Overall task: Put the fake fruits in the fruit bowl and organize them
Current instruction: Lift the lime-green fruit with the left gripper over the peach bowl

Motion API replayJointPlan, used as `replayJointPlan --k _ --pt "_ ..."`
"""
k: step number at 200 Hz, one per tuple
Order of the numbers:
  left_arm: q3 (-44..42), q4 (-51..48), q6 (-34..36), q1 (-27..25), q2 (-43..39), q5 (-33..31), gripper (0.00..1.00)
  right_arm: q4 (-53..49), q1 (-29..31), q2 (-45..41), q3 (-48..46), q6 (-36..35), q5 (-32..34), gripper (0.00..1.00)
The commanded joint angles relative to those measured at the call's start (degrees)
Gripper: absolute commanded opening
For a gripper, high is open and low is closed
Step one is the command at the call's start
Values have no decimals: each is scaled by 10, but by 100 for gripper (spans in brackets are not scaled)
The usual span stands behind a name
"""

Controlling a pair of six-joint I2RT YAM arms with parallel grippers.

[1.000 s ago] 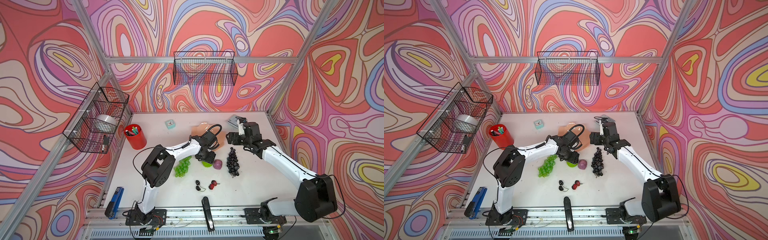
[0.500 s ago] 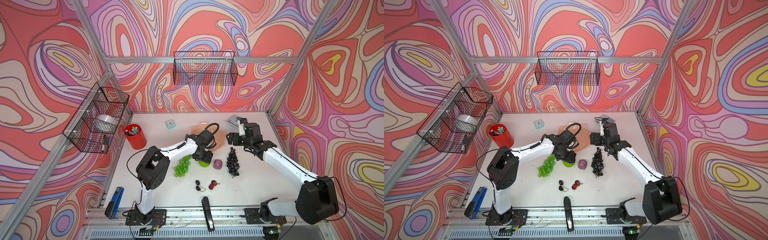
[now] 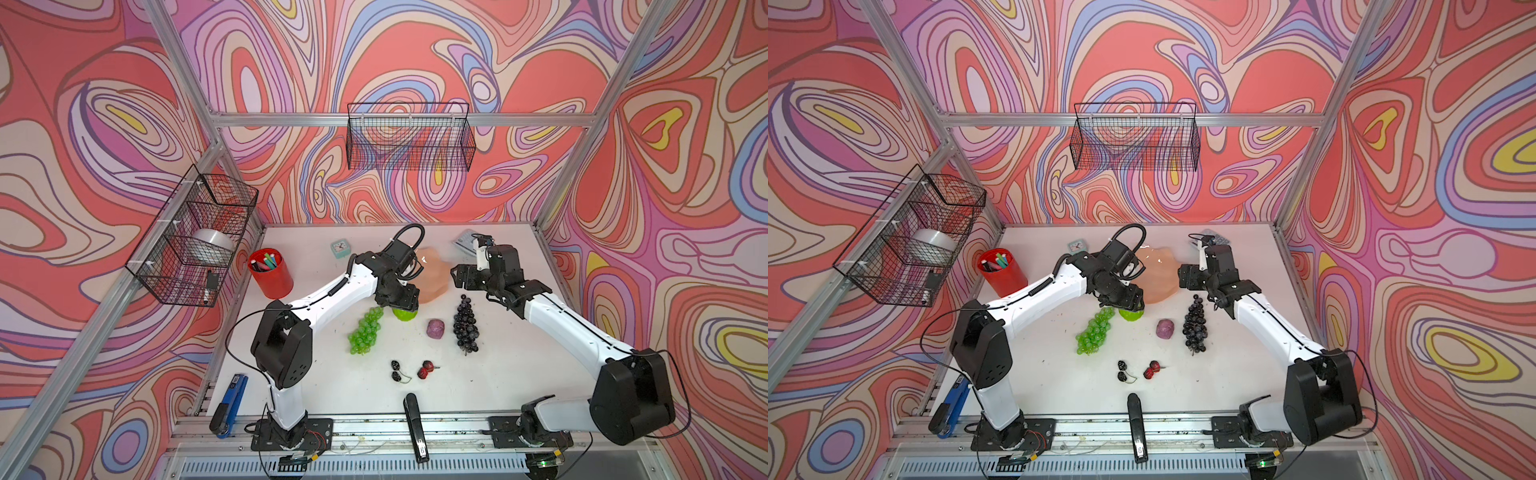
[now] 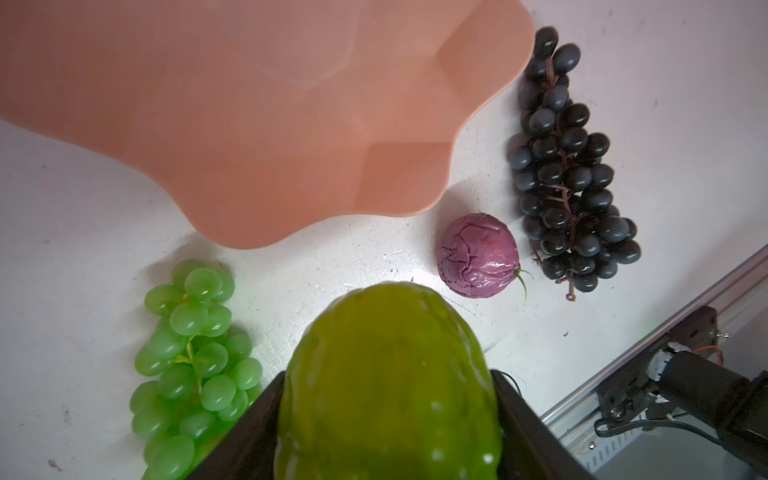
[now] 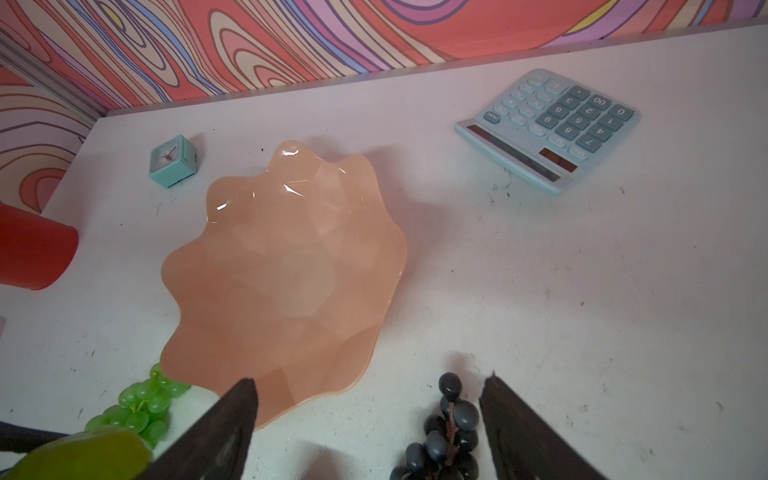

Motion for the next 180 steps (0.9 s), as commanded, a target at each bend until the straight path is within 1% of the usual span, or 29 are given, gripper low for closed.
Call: replayJointPlan --k 1,23,61,76,107,128,180 --pt "53 -17 1 19 3 21 51 1 -1 10 15 7 -12 86" --pt "130 -26 20 33 55 18 51 -6 0 7 18 6 -15 85" --pt "267 -37 43 53 176 14 51 -31 2 -5 16 6 -16 84" --pt "309 -31 49 59 215 -1 51 -47 10 -11 16 4 -13 84" --pt "388 -40 62 64 286 -49 51 -76 43 -20 12 -2 15 83" --pt "409 -36 71 66 313 -68 51 -97 70 -18 7 8 29 83" --pt "407 -2 69 74 350 -90 51 -128 152 -5 -4 35 68 83"
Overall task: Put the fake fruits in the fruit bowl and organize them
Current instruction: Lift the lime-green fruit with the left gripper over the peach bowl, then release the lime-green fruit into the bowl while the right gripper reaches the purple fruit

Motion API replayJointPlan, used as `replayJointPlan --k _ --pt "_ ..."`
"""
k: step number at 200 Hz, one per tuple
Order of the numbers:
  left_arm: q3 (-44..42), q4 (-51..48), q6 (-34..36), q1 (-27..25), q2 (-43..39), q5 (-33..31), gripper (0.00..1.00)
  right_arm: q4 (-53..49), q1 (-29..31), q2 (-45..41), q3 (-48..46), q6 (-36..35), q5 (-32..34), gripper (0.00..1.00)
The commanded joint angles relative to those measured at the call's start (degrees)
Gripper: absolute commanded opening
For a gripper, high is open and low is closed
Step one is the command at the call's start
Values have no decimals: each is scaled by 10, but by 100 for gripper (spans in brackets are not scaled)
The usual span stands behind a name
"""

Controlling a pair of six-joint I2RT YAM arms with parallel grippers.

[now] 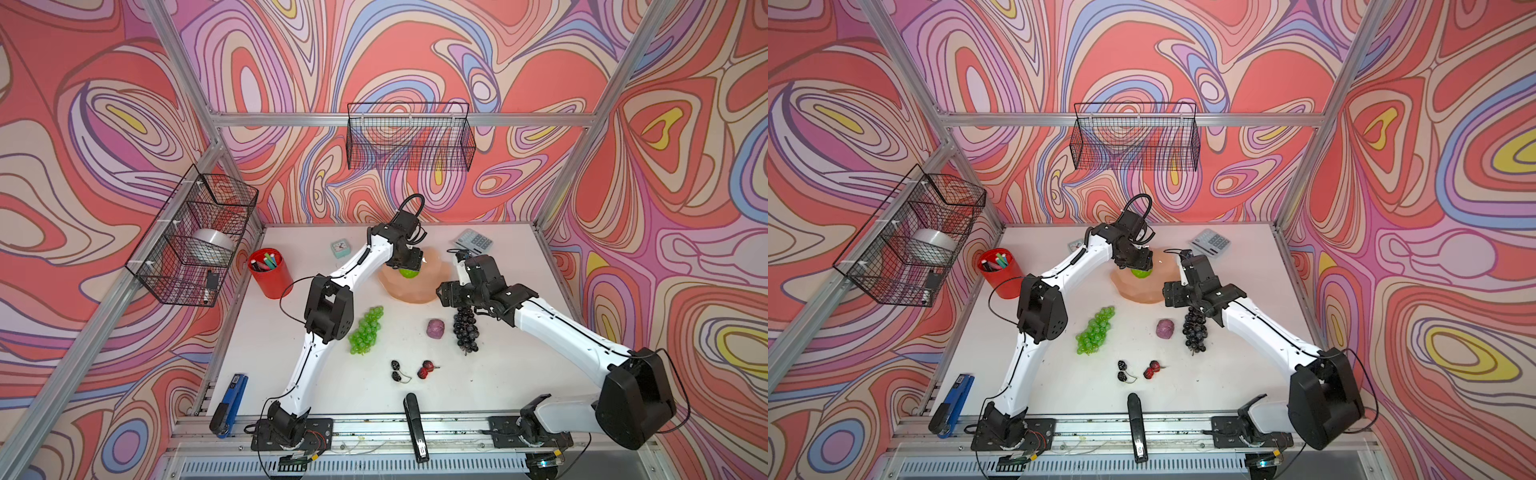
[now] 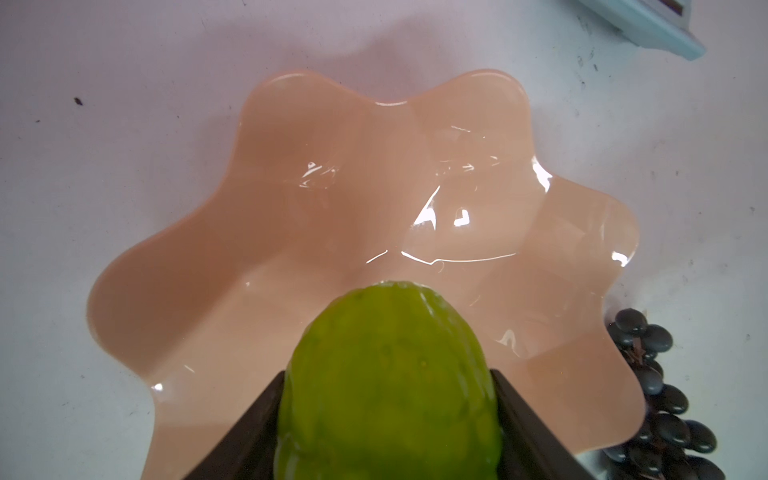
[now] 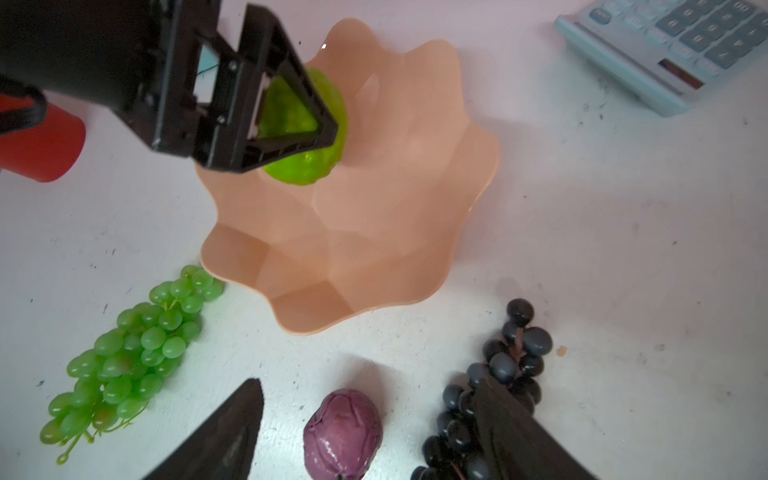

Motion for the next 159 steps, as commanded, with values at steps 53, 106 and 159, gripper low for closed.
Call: replayJointPlan --k 53,106,159 --pt "14 38 9 8 42 -27 52 -23 73 40 -18 44 46 83" --pt "15 53 3 9 59 -20 55 -20 88 69 -34 69 43 83" --pt "15 57 -5 8 62 -20 70 -23 91 86 -41 71 41 83"
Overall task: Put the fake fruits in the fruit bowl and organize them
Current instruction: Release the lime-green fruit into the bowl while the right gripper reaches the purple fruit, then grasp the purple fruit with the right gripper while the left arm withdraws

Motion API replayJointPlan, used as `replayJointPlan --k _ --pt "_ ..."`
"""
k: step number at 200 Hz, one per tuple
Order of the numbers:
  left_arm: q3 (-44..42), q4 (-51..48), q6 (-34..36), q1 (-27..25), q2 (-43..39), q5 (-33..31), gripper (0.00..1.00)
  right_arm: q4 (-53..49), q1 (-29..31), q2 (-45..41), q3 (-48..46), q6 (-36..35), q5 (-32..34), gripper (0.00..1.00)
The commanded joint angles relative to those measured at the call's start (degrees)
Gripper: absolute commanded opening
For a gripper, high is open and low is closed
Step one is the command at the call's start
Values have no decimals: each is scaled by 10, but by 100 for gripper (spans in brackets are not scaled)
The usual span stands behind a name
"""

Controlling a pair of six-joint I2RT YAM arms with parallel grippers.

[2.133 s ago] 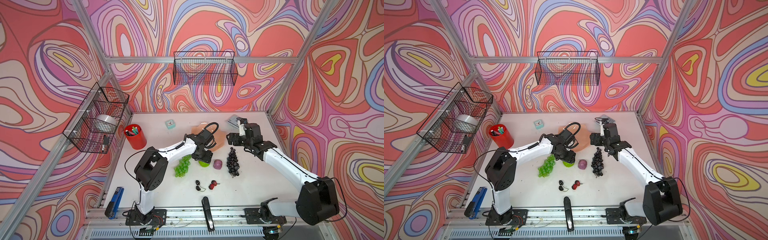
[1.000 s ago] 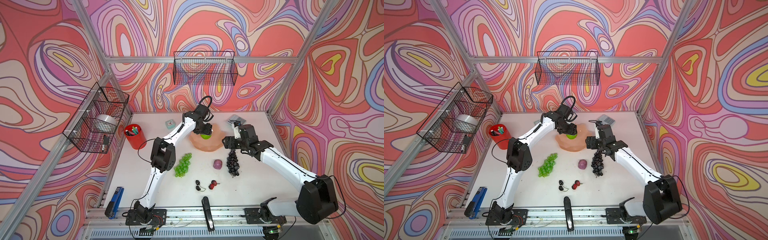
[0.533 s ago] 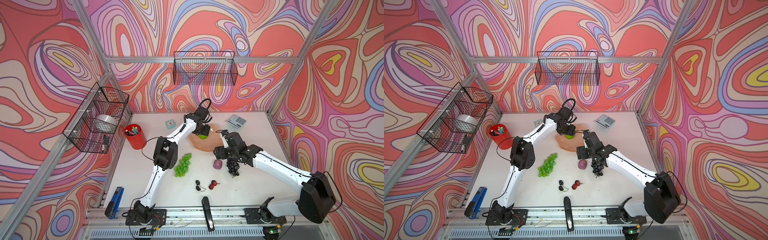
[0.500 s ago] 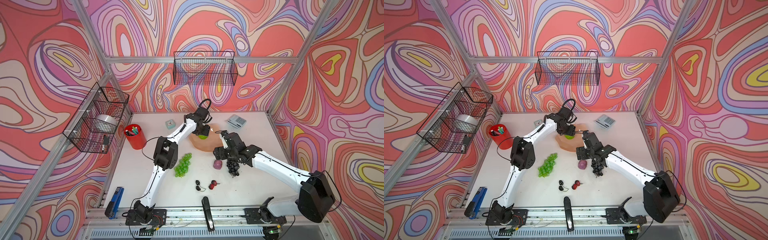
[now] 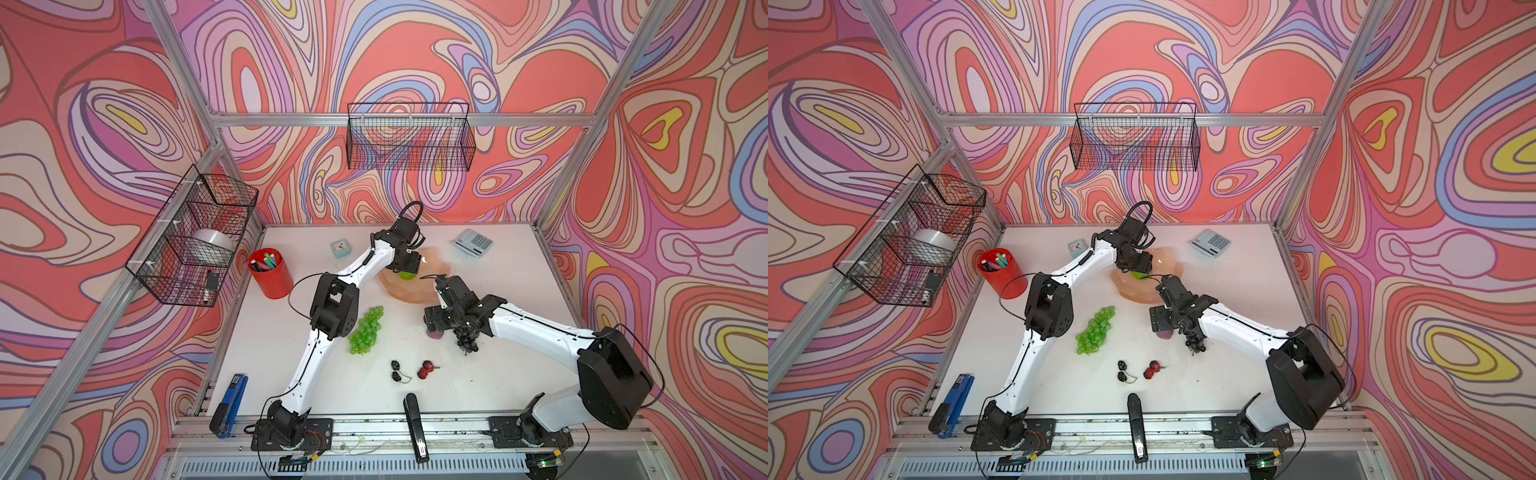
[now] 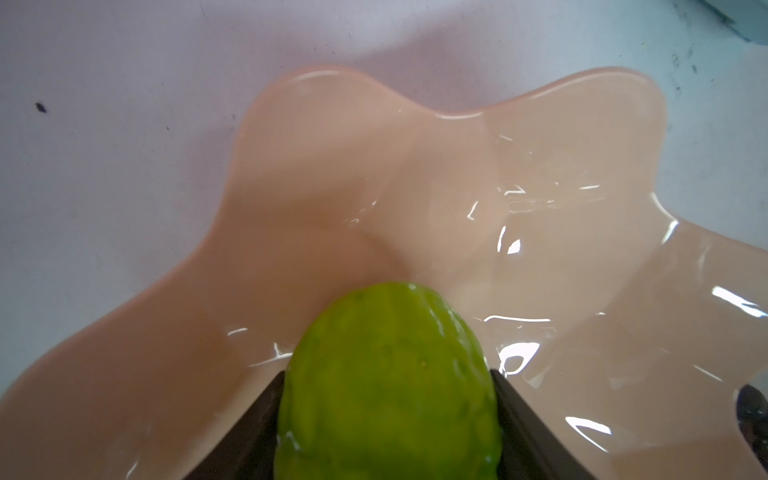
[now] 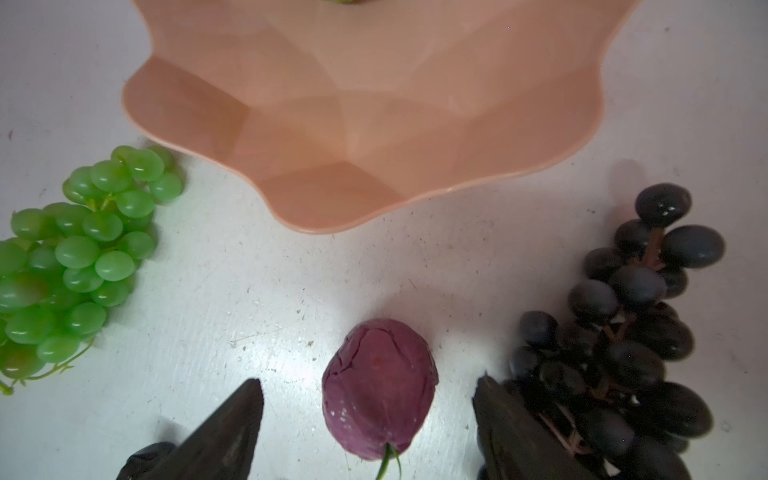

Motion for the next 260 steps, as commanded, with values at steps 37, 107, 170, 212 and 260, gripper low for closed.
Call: replayJointPlan --k 37,107,170,212,260 --pt "14 16 -5 3 -3 -5 79 -2 5 19 -6 5 6 83" --pt "24 11 0 4 -59 4 93 13 7 42 -6 -6 -2 83" --pt "-66 -4 -7 4 -164 0 92 18 10 57 -3 -21 11 83" --pt "-222 13 -32 3 -275 20 91 29 10 86 -3 -35 11 81" --pt "-342 -3 -41 4 -387 4 90 34 10 100 1 -53 7 77"
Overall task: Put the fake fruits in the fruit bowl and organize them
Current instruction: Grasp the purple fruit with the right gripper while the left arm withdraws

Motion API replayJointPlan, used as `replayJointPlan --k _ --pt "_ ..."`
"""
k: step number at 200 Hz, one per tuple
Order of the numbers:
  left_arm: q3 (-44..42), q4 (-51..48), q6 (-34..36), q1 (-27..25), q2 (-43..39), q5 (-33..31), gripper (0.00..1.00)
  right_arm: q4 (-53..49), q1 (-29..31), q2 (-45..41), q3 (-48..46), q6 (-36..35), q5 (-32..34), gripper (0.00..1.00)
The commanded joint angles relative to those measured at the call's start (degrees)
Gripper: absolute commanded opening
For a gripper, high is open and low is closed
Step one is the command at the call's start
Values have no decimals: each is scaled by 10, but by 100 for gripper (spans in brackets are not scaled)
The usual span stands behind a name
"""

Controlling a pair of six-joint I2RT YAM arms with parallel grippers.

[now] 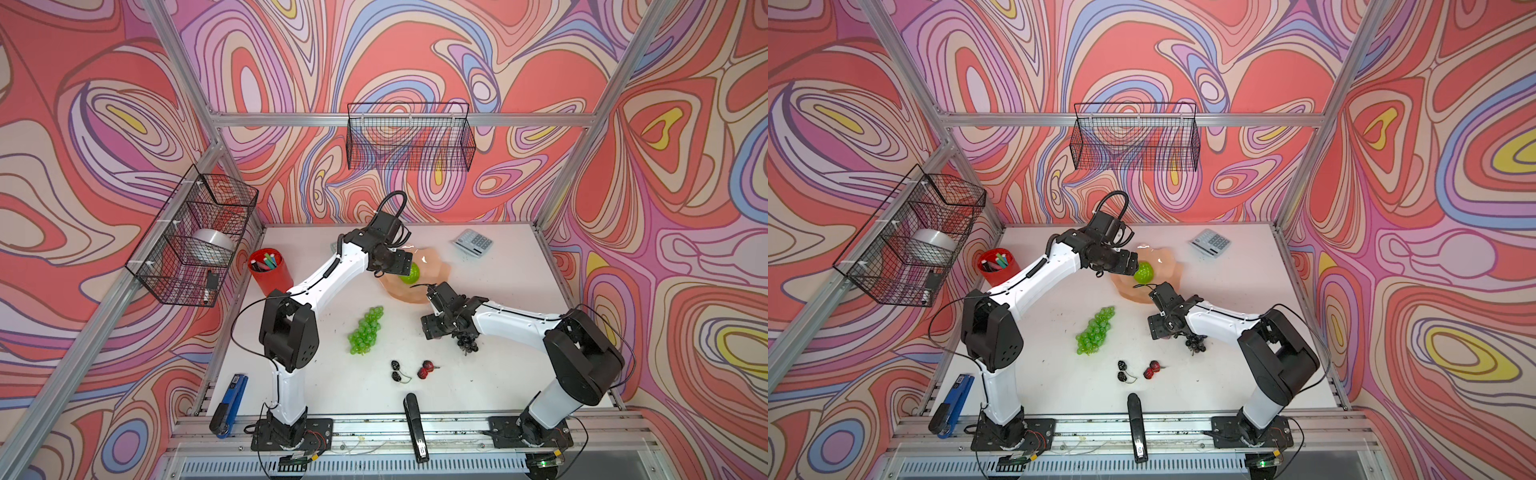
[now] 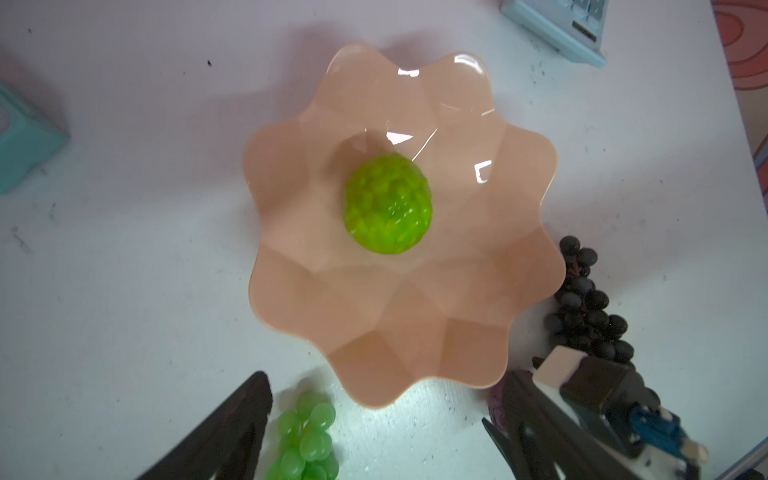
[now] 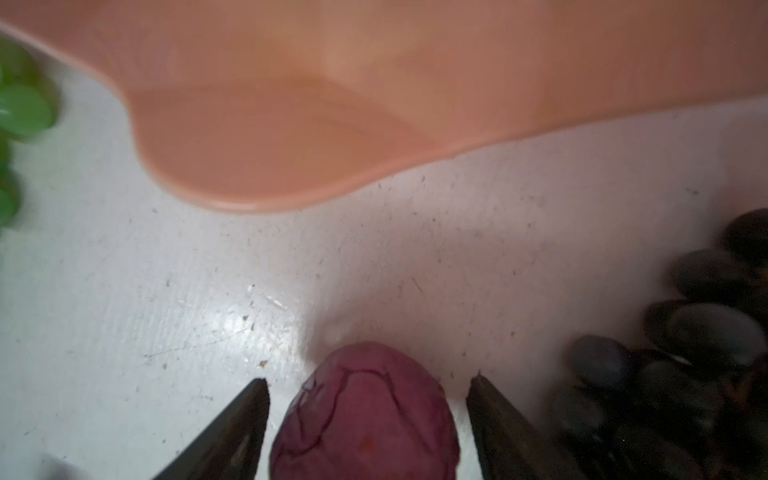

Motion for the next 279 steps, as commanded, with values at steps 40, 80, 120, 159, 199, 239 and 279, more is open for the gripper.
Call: replayJointPlan --k 40,80,120,159,199,239,279 --pt "-103 -28 -19 3 -108 -24 90 17 3 28 9 -24 4 73" --pt "-169 -7 -40 4 -151 -34 89 17 3 25 4 -22 -4 61" --pt "-192 -1 -42 4 -163 -51 89 2 3 7 6 -20 -2 52" --pt "-209 0 -45 3 -178 -54 89 -37 3 -24 27 -9 -45 50" --pt "-239 2 -53 4 -213 -80 90 -125 0 -61 93 -28 -49 48" --pt "-264 -3 -71 11 -246 -104 90 -181 -44 -40 214 -41 -82 47" --pt "-296 11 -93 17 -274 -114 90 -189 -106 46 325 -84 -88 47"
